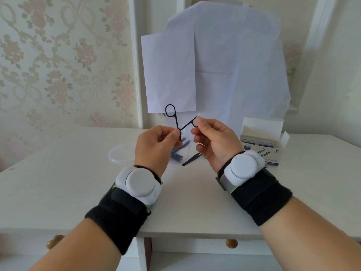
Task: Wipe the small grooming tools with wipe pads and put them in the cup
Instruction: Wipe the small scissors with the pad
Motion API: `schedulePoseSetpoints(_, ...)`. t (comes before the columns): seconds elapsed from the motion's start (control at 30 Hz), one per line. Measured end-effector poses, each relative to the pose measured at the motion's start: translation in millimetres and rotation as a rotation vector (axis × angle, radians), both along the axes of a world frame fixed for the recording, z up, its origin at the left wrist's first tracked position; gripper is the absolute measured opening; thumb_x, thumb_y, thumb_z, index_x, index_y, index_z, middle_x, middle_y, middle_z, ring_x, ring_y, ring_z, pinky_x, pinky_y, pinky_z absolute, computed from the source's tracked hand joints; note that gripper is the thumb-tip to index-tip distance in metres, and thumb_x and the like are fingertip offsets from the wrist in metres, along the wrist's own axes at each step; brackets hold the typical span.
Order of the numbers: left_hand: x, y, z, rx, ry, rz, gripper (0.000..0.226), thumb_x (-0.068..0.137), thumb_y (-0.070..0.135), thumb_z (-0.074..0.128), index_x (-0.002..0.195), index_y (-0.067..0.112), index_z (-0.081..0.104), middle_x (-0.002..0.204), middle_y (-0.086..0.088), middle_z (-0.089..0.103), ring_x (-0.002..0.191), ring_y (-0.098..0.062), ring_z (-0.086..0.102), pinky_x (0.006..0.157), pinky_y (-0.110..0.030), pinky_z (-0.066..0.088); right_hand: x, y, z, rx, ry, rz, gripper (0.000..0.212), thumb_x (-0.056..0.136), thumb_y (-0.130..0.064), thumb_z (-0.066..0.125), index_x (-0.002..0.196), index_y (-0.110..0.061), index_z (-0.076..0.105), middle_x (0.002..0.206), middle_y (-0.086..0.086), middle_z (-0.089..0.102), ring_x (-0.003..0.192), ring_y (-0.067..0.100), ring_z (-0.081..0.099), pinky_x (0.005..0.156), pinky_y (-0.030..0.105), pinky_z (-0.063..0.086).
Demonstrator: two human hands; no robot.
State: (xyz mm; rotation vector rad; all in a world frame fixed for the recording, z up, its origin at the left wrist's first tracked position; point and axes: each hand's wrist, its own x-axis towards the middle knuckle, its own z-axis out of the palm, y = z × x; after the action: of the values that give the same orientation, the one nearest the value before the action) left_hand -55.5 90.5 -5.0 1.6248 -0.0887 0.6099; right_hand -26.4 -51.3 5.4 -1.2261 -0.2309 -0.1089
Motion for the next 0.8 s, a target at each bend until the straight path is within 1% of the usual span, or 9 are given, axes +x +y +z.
schedulePoseSetpoints(0.17, -4, -3, -2, 0.041, 0.034, -0.079, 0.013, 0.091, 0.014, 0.063, 0.084, 0.009, 0.073, 0.075, -0.005, 0.074, 0.064, -0.005, 0.069, 0.052, -0.009, 0.047, 0, 1, -1, 0.028, 0.036, 0.068, 0.013, 0.091, -0.028, 0.067, 0.086, -0.015, 0.067, 0.076, 0.001, 0.072, 0.060, 0.010, 0.061, 0.051, 0.022, 0.047)
schedulePoseSetpoints(0.27, -4, -6, -3, 0.114, 0.050, -0.087, 0.015, 0.092, 0.019, 0.063, 0.089, 0.009, 0.073, 0.075, 0.000, 0.074, 0.065, -0.001, 0.068, 0.052, -0.008, 0.046, 1, 4, -3, -0.009, -0.004, 0.041, 0.016, 0.092, -0.027, 0.066, 0.081, -0.015, 0.068, 0.070, 0.000, 0.067, 0.060, 0.013, 0.057, 0.051, 0.024, 0.044)
schedulePoseSetpoints(0.33, -5, -7, -1, 0.074, 0.024, -0.063, 0.016, 0.093, 0.021, 0.061, 0.091, 0.008, 0.071, 0.076, 0.000, 0.073, 0.066, -0.001, 0.068, 0.053, -0.009, 0.047, 1, 4, -2, -0.065, -0.050, -0.038, 0.017, 0.093, -0.025, 0.065, 0.080, -0.015, 0.068, 0.066, 0.000, 0.065, 0.060, 0.015, 0.055, 0.052, 0.025, 0.043)
schedulePoseSetpoints(0.4, -5, -5, 2, 0.000, -0.021, -0.021, 0.015, 0.095, 0.021, 0.059, 0.092, 0.008, 0.068, 0.079, -0.002, 0.073, 0.068, -0.003, 0.070, 0.057, -0.015, 0.052, 0, 3, 0, -0.136, -0.119, -0.118, 0.017, 0.094, -0.023, 0.065, 0.080, -0.013, 0.068, 0.064, 0.000, 0.065, 0.059, 0.016, 0.055, 0.051, 0.026, 0.043)
schedulePoseSetpoints(0.47, -3, -1, 2, 0.014, -0.057, 0.036, 0.014, 0.096, 0.020, 0.057, 0.091, 0.015, 0.069, 0.080, 0.001, 0.073, 0.073, -0.007, 0.071, 0.069, -0.025, 0.056, 0, 1, 0, -0.222, -0.211, -0.178, 0.018, 0.094, -0.020, 0.064, 0.079, -0.011, 0.067, 0.062, -0.001, 0.065, 0.057, 0.014, 0.055, 0.050, 0.025, 0.043)
schedulePoseSetpoints(0.5, -2, 0, 2, 0.028, -0.064, 0.051, 0.014, 0.096, 0.020, 0.057, 0.090, 0.018, 0.070, 0.079, 0.003, 0.073, 0.074, -0.008, 0.071, 0.072, -0.026, 0.056, -1, 1, 0, -0.277, -0.258, -0.207, 0.018, 0.094, -0.020, 0.064, 0.079, -0.010, 0.067, 0.061, -0.003, 0.065, 0.056, 0.012, 0.055, 0.050, 0.025, 0.043)
schedulePoseSetpoints(0.57, -4, 0, 1, 0.056, -0.072, 0.052, 0.014, 0.095, 0.020, 0.059, 0.087, 0.022, 0.070, 0.076, 0.005, 0.073, 0.072, -0.006, 0.070, 0.070, -0.019, 0.054, -1, 2, -2, -0.408, -0.347, -0.262, 0.018, 0.093, -0.021, 0.065, 0.079, -0.010, 0.069, 0.060, -0.007, 0.065, 0.055, 0.006, 0.056, 0.053, 0.021, 0.044)
schedulePoseSetpoints(0.67, -10, -5, 4, 0.131, -0.087, 0.028, 0.016, 0.094, 0.017, 0.061, 0.085, 0.026, 0.070, 0.075, 0.002, 0.070, 0.061, -0.005, 0.066, 0.056, -0.007, 0.046, -1, 6, -7, -0.567, -0.467, -0.267, 0.014, 0.091, -0.022, 0.068, 0.080, -0.014, 0.073, 0.065, -0.008, 0.068, 0.063, 0.005, 0.063, 0.063, 0.017, 0.048)
schedulePoseSetpoints(0.8, -16, -6, 7, 0.153, -0.131, 0.033, 0.018, 0.094, 0.013, 0.060, 0.089, 0.026, 0.072, 0.083, -0.006, 0.070, 0.060, -0.001, 0.063, 0.051, -0.004, 0.043, 0, 7, -8, -0.583, -0.487, -0.238, 0.010, 0.090, -0.018, 0.068, 0.083, -0.017, 0.076, 0.068, -0.012, 0.070, 0.067, 0.002, 0.065, 0.066, 0.013, 0.047)
